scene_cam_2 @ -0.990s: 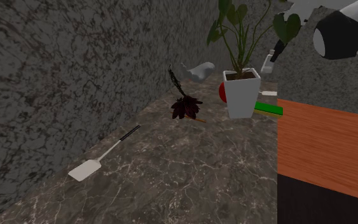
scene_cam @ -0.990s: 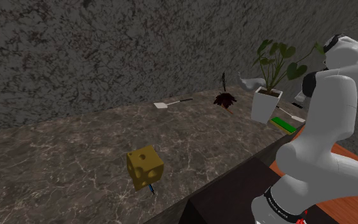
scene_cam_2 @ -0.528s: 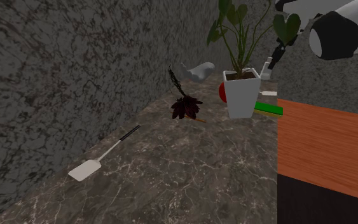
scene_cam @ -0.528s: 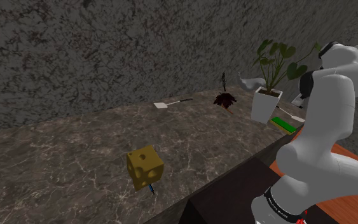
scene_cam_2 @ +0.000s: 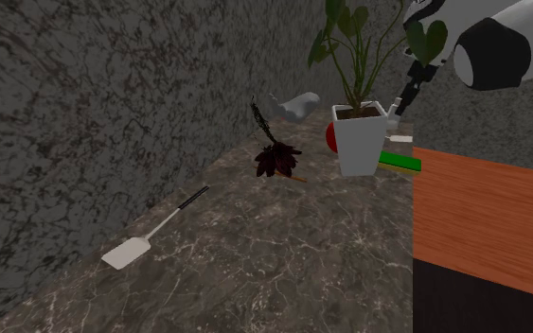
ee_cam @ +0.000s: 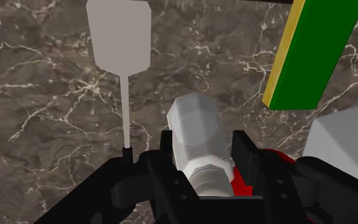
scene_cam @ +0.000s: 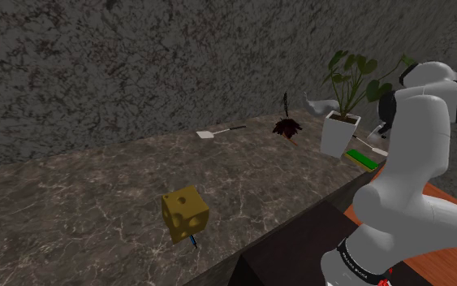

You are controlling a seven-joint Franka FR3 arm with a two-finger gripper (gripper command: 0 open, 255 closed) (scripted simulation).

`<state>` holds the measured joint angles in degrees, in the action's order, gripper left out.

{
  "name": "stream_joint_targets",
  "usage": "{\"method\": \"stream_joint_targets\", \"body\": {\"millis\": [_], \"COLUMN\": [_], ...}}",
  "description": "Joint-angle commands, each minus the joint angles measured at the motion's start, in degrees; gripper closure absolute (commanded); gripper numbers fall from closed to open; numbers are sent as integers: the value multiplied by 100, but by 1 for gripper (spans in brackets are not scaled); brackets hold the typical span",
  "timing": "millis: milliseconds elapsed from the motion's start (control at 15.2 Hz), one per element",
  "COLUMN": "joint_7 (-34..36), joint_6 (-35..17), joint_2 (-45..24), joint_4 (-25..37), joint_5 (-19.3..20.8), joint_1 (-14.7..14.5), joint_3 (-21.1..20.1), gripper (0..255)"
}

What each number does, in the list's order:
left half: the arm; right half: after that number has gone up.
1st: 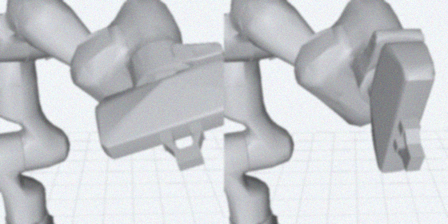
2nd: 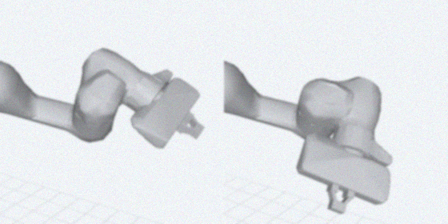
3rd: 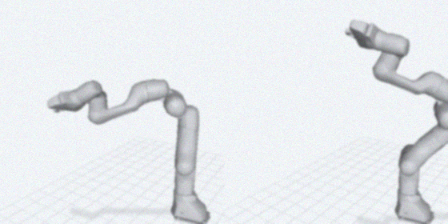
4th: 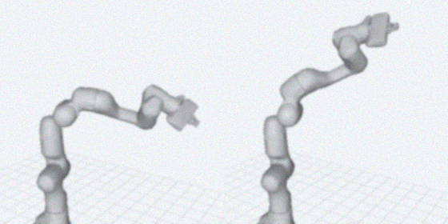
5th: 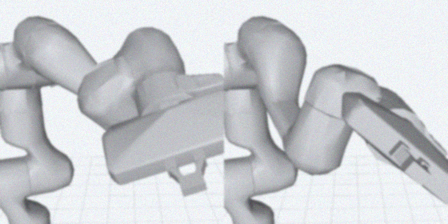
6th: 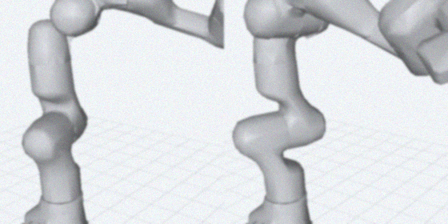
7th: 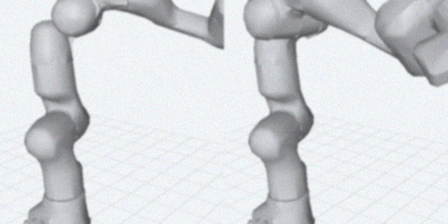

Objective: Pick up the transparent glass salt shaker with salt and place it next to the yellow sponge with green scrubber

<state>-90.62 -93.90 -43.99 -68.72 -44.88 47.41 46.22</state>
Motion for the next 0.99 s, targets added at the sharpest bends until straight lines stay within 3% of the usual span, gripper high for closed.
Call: {"method": "stream_joint_targets", "body": {"millis": [0, 594, 924], "joint_7": [-52, -278, -285], "joint_6": [-109, -598, -613], "joint_2": [-33, -227, -235], "joint_4": [-99, -501, -512], "joint_5": [-26, -175, -181], "joint_1": [-21, -94, -95], "joint_3": [-14, -109, -113], "gripper": [255, 255, 255]}}
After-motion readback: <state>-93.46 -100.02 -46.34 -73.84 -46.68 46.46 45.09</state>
